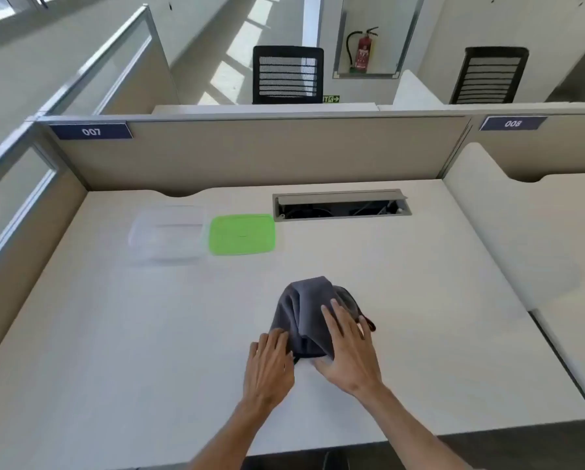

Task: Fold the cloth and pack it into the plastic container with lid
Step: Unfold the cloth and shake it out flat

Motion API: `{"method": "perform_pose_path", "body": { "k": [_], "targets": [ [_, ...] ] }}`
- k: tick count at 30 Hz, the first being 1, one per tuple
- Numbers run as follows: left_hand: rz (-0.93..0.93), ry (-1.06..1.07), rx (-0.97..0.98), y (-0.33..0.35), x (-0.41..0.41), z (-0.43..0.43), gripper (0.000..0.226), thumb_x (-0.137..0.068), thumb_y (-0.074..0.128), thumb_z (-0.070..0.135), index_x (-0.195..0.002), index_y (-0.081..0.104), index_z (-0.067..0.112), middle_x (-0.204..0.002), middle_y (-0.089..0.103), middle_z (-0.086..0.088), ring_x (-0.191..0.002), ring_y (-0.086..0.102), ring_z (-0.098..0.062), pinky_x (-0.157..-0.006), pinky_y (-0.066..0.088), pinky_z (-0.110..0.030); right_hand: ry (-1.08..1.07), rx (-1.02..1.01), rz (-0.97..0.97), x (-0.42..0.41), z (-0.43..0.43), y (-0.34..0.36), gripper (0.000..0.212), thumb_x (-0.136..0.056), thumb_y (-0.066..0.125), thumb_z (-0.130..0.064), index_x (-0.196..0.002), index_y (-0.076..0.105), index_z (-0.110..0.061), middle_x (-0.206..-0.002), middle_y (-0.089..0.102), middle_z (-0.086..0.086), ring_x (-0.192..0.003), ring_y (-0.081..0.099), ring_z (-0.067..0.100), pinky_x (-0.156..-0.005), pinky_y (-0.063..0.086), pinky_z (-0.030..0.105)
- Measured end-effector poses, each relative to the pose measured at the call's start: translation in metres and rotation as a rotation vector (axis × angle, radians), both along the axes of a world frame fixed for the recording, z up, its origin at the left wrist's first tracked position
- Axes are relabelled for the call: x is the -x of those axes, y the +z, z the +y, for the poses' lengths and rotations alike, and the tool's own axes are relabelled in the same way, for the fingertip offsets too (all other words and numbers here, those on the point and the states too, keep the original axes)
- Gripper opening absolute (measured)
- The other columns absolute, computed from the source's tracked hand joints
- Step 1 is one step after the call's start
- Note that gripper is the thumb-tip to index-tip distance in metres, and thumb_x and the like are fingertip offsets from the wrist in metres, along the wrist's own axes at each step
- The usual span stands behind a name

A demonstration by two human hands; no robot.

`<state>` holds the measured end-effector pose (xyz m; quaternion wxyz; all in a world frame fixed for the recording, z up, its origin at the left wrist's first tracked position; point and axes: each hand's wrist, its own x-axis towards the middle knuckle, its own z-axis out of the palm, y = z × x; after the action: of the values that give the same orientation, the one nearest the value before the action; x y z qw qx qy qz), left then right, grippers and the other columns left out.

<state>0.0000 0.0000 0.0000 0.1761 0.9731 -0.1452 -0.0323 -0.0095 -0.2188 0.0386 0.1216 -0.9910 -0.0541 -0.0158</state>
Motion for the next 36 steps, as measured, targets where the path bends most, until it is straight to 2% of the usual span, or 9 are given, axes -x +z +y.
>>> {"method": "perform_pose_path", "body": {
  "k": [2,5,11,15,19,25,28,32,36],
  "targets": [
    [0.064,0.005,0.022,-0.003,0.0,-0.002,0.048,-0.088,0.077,0.035,-0.134,0.068,0.022,-0.137,0.068,0.003,-0.114,0.069,-0.023,-0.094,0.061,-0.038,-0.03,0.007,0.036,0.002,-0.003,0.0,0.097,-0.087,0.075,-0.06,-0.169,0.035,-0.026,-0.183,0.021,0.001,-0.166,0.026,0.021,-0.134,0.027,0.053],
    [0.132,0.008,-0.023,-0.002,-0.002,-0.004,0.056,-0.082,0.083,0.035,-0.135,0.069,0.022,-0.141,0.067,0.001,-0.122,0.068,-0.024,-0.098,0.061,-0.04,-0.132,-0.014,-0.001,0.001,-0.014,-0.004,0.047,-0.091,0.079,-0.034,-0.135,0.066,-0.025,-0.168,0.048,0.002,-0.148,0.055,0.023,-0.12,0.047,0.049],
    [0.041,-0.004,-0.042,-0.004,-0.011,0.011,0.04,-0.085,0.086,0.026,-0.12,0.067,0.024,-0.134,0.065,0.004,-0.113,0.069,-0.023,-0.091,0.059,-0.038,-0.393,-0.223,-0.001,-0.019,-0.049,0.012,0.004,-0.103,0.064,-0.022,-0.104,0.062,-0.026,-0.107,0.07,-0.009,-0.09,0.071,0.025,-0.078,0.05,0.04],
    [-0.037,-0.07,-0.025,-0.015,-0.017,0.027,0.038,-0.089,0.08,0.019,-0.121,0.061,0.029,-0.136,0.063,0.008,-0.117,0.065,-0.02,-0.094,0.058,-0.036,-0.581,-0.427,0.112,-0.038,-0.074,0.033,0.006,-0.107,0.057,-0.03,-0.101,0.057,-0.031,-0.084,0.069,-0.012,-0.079,0.067,0.028,-0.065,0.047,0.038],
    [-0.094,-0.129,-0.051,-0.012,-0.024,0.032,0.009,-0.105,0.053,0.026,-0.112,0.055,0.032,-0.122,0.06,0.013,-0.102,0.062,-0.019,-0.083,0.051,-0.03,-0.692,-0.561,0.126,-0.063,-0.096,0.041,0.003,-0.106,0.061,-0.032,-0.106,0.06,-0.029,-0.094,0.073,-0.009,-0.087,0.071,0.027,-0.07,0.054,0.04],
    [0.009,-0.04,0.241,0.016,-0.029,0.02,0.017,-0.116,0.038,0.036,-0.108,0.052,0.034,-0.103,0.063,0.018,-0.094,0.056,-0.011,-0.088,0.048,-0.03,-0.762,-0.437,0.093,-0.082,-0.113,0.049,0.024,-0.103,0.067,-0.034,-0.123,0.062,-0.021,-0.12,0.071,0.004,-0.104,0.069,0.031,-0.088,0.056,0.047],
    [0.053,0.049,0.402,0.04,-0.033,0.006,0.012,-0.117,0.044,0.038,-0.11,0.053,0.034,-0.103,0.067,0.019,-0.093,0.061,-0.007,-0.084,0.053,-0.031,-0.571,-0.221,-0.143,-0.068,-0.087,0.061,0.034,-0.1,0.068,-0.024,-0.132,0.063,-0.018,-0.137,0.061,0.005,-0.122,0.062,0.031,-0.098,0.05,0.053],
    [0.068,0.087,0.54,0.071,-0.044,-0.014,0.005,-0.116,0.05,0.039,-0.113,0.052,0.036,-0.1,0.072,0.017,-0.087,0.069,-0.009,-0.076,0.059,-0.039,-0.112,-0.21,-0.228,-0.031,-0.025,0.083,0.035,-0.095,0.073,-0.051,-0.118,0.066,-0.026,-0.114,0.066,-0.009,-0.101,0.064,0.018,-0.086,0.051,0.042],
    [0.122,0.071,0.667,0.101,-0.051,-0.032,0.01,-0.114,0.057,0.027,-0.115,0.054,0.036,-0.093,0.075,0.015,-0.087,0.074,-0.011,-0.076,0.063,-0.043,-0.141,-0.129,-0.262,-0.008,0.007,0.08,0.055,-0.089,0.073,-0.072,-0.107,0.067,-0.021,-0.1,0.063,-0.007,-0.09,0.061,0.02,-0.075,0.048,0.039]
  ]
}}
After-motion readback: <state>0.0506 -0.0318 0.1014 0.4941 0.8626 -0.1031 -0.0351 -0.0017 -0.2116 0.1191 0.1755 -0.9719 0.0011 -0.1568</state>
